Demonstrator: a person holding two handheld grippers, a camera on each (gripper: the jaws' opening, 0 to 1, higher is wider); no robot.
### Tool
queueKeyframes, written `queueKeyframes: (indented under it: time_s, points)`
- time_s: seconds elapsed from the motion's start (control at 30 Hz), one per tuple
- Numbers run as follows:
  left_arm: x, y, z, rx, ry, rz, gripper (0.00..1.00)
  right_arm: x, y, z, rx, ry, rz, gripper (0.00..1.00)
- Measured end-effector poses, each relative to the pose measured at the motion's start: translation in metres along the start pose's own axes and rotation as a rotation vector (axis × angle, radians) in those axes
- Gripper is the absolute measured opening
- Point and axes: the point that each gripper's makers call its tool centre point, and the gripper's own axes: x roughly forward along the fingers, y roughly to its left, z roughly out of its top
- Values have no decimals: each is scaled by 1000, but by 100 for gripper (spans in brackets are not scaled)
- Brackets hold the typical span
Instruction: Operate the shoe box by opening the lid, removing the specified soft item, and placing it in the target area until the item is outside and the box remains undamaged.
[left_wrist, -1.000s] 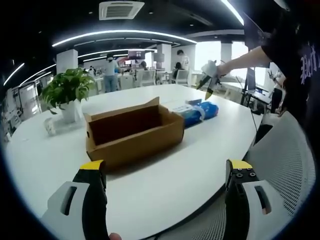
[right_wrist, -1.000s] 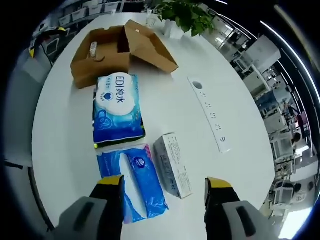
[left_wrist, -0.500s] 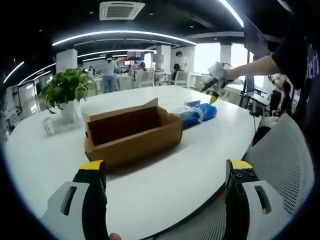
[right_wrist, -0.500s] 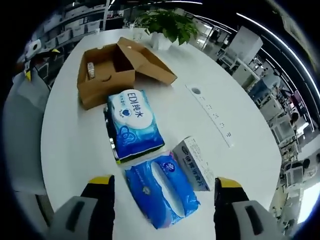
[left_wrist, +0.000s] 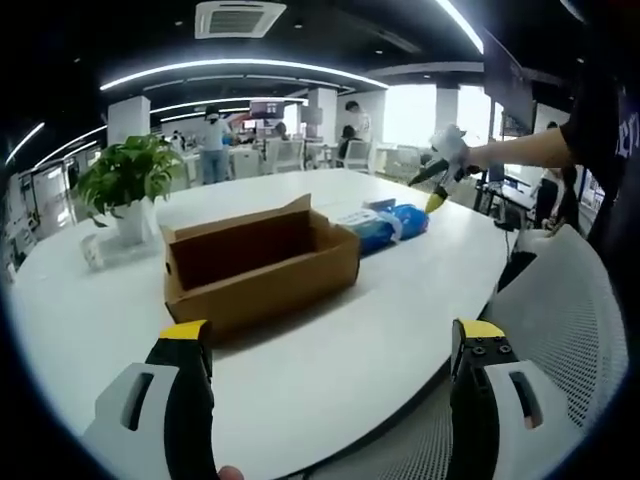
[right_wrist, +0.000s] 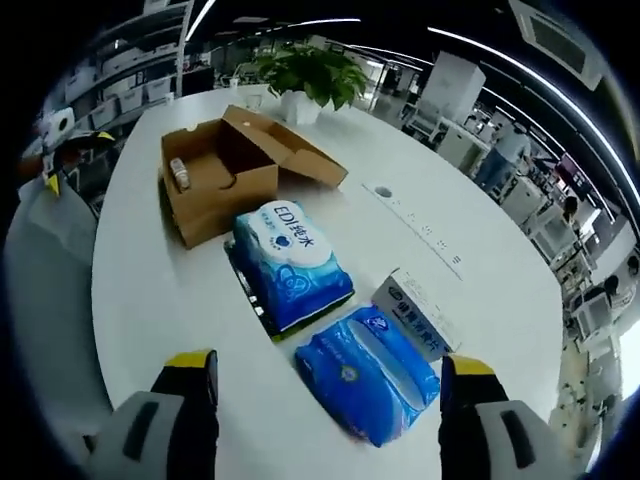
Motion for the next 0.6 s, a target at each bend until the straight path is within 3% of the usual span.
queueKeyframes:
  time_s: [0.27,0.53,0.57,0.6]
  points:
    - [0,0,-3,-4,9,-9,99,-9,21,1,83,-65,-27,94]
    - [2,0,-5,-5,27,-18,99,-20,47,4,112,-114,-36,96]
    - [2,1,-6,-6,32,-16,99,-26,61,4,117,-131,-44,96]
    - [2,4,-5,-14,31,-13,99,-27,62,4,120,-132,-45,96]
